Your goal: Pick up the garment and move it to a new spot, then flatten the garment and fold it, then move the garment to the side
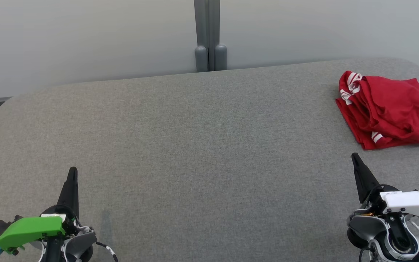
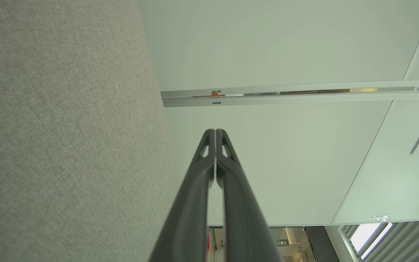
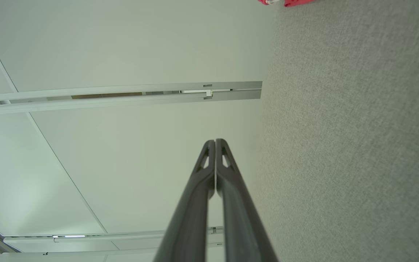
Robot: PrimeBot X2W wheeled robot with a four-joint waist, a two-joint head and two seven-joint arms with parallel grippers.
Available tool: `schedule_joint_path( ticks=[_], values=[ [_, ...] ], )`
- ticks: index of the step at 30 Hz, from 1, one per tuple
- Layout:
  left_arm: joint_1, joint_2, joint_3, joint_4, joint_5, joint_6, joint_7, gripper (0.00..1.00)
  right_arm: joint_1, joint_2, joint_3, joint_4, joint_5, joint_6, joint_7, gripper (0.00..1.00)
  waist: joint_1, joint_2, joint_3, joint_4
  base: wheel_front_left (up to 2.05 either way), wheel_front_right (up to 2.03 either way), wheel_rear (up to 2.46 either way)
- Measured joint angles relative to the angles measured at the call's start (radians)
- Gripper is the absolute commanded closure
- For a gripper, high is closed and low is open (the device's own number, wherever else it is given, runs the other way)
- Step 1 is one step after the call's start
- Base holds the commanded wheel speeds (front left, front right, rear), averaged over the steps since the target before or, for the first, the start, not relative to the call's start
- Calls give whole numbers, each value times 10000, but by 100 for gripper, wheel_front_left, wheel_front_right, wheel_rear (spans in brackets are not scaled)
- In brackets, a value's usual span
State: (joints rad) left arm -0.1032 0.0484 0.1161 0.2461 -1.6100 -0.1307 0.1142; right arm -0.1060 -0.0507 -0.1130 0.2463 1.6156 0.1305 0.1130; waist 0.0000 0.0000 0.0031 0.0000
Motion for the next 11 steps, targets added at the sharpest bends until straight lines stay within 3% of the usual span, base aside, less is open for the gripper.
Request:
schedule_joint_path(
  ticks=[11],
  values=[
    [0,0,0,0,0,0,0,100,-1,0,0,0,0,0,0,100,0,0,0,0,0,0,0]
  ],
)
